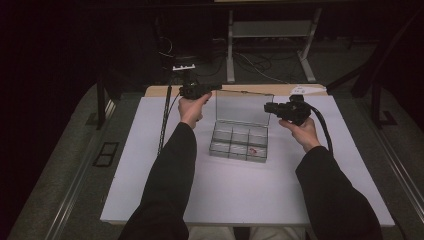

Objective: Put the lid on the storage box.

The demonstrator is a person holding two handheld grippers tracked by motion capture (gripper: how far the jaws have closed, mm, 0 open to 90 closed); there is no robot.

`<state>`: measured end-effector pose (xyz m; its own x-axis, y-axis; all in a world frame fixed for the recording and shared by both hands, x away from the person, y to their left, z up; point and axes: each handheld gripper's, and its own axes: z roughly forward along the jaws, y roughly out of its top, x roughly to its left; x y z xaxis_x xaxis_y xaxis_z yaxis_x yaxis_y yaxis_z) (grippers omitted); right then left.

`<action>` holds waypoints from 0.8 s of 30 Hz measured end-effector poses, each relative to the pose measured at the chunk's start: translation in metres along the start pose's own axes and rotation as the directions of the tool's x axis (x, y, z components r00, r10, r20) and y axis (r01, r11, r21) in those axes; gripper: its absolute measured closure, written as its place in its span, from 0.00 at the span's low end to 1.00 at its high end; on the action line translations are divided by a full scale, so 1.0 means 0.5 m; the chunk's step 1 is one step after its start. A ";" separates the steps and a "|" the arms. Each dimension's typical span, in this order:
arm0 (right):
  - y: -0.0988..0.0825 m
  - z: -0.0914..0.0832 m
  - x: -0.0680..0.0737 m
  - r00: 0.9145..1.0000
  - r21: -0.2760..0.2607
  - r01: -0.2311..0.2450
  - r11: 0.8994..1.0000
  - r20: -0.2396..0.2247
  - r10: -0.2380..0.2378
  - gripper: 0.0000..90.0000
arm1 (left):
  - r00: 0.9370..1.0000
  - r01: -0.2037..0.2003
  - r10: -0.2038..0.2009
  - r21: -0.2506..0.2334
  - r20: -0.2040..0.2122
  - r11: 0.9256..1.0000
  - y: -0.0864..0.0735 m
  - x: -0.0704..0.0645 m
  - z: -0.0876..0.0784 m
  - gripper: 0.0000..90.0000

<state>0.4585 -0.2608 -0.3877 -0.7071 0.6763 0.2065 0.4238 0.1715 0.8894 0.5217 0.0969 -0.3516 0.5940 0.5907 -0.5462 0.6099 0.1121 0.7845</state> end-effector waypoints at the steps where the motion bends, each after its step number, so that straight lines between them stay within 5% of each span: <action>1: 0.001 0.001 0.000 1.000 0.001 0.001 1.000 0.003 -0.001 0.84 | 1.000 0.006 -0.006 0.001 0.011 1.000 0.000 0.000 0.000 0.78; 10: 0.007 0.008 -0.001 1.000 0.006 0.002 1.000 0.013 -0.002 0.82 | 0.997 0.051 -0.051 0.003 0.065 0.999 -0.008 -0.002 -0.009 0.82; 16: 0.011 0.009 0.001 0.999 0.012 -0.046 0.999 0.000 0.046 0.78 | 0.992 0.081 -0.082 0.006 0.095 0.997 -0.016 -0.002 -0.018 0.82; 24: 0.015 0.002 0.019 0.996 0.044 -0.086 0.995 0.019 0.085 0.73 | 0.992 0.069 -0.070 0.012 0.109 0.998 -0.028 -0.013 -0.035 0.81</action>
<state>0.4555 -0.2520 -0.3794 -0.6573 0.7022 0.2736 0.5078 0.1445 0.8493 0.4999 0.1055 -0.3540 0.6034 0.4906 -0.6287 0.6561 0.1428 0.7411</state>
